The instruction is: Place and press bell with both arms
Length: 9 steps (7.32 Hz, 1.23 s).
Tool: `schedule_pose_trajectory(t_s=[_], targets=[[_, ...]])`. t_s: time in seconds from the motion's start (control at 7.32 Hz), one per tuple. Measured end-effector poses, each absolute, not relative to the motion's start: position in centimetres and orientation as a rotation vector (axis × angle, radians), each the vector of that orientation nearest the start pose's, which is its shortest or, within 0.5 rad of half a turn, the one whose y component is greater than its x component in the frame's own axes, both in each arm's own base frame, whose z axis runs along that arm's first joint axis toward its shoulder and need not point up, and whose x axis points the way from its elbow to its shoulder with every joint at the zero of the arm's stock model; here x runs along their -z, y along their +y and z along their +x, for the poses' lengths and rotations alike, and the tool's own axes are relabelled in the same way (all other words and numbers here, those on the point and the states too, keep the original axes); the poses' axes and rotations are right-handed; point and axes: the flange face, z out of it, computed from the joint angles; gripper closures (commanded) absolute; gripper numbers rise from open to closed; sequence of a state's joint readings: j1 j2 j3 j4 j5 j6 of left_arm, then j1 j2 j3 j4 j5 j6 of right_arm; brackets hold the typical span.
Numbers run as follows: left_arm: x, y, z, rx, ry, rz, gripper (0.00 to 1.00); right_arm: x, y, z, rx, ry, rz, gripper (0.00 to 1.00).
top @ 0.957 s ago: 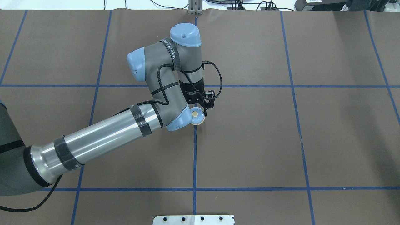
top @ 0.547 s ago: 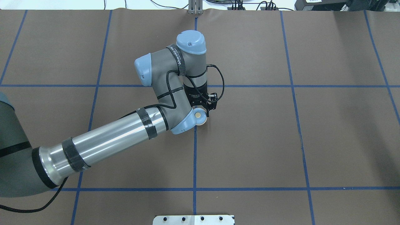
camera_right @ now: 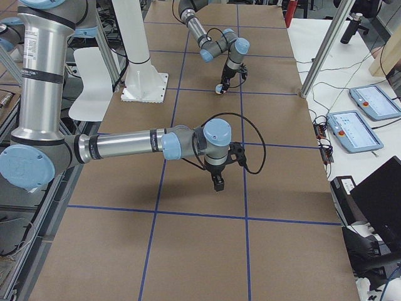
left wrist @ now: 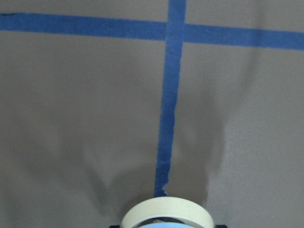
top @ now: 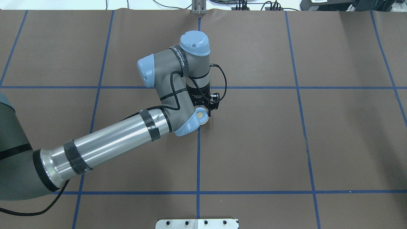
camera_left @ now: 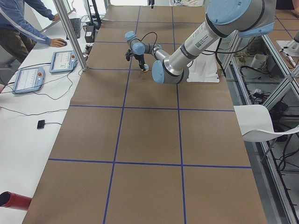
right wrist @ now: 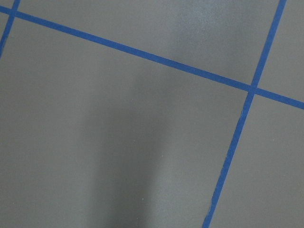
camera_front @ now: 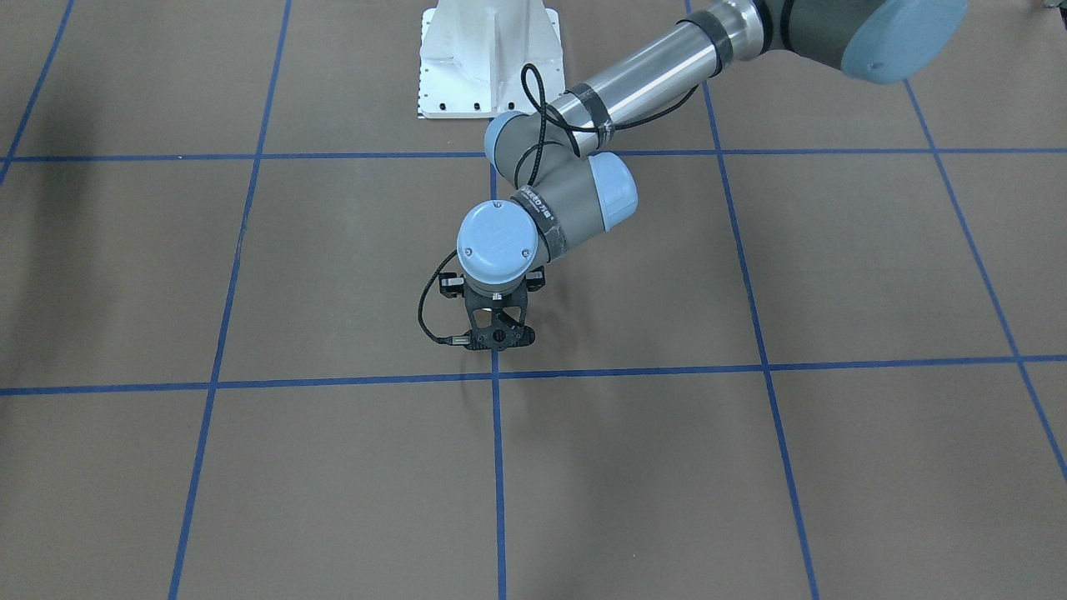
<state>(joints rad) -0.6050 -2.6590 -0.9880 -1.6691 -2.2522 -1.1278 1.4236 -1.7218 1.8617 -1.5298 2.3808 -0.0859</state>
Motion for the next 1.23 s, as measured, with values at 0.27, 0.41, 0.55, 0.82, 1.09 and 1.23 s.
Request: schedule_pose_trajectory(t_s=[0.27,0.41,0.55,0.82,1.09,1.23], targets=[[-17.7,-54.0,65.5,-0.051,0.831,-0.279,0.00,-57.6,-44.0,-0.7,0.294,-0.816,0.144,0.00],[-17.4,-54.1,65.2,-0.046,0.836,-0.276,0.00,-56.8,-44.5,-1.4,0.278,-0.819,0.141,0.00],[-17.0,-54.5,64.6,-0.040,0.845,-0.270,0.01,-55.2,-45.7,-2.5,0.246,-0.826,0.138,0.01],[-14.7,-56.7,60.4,-0.014,0.895,-0.233,0.01,-48.8,-49.2,-7.7,0.160,-0.861,0.127,0.03],[-16.5,-57.8,53.9,0.014,0.941,-0.197,0.01,-39.8,-52.3,-16.3,0.058,-0.889,0.118,0.29],[-19.3,-57.0,49.7,0.002,0.963,-0.160,0.01,-35.1,-52.7,-21.7,0.002,-0.894,0.116,0.68]])
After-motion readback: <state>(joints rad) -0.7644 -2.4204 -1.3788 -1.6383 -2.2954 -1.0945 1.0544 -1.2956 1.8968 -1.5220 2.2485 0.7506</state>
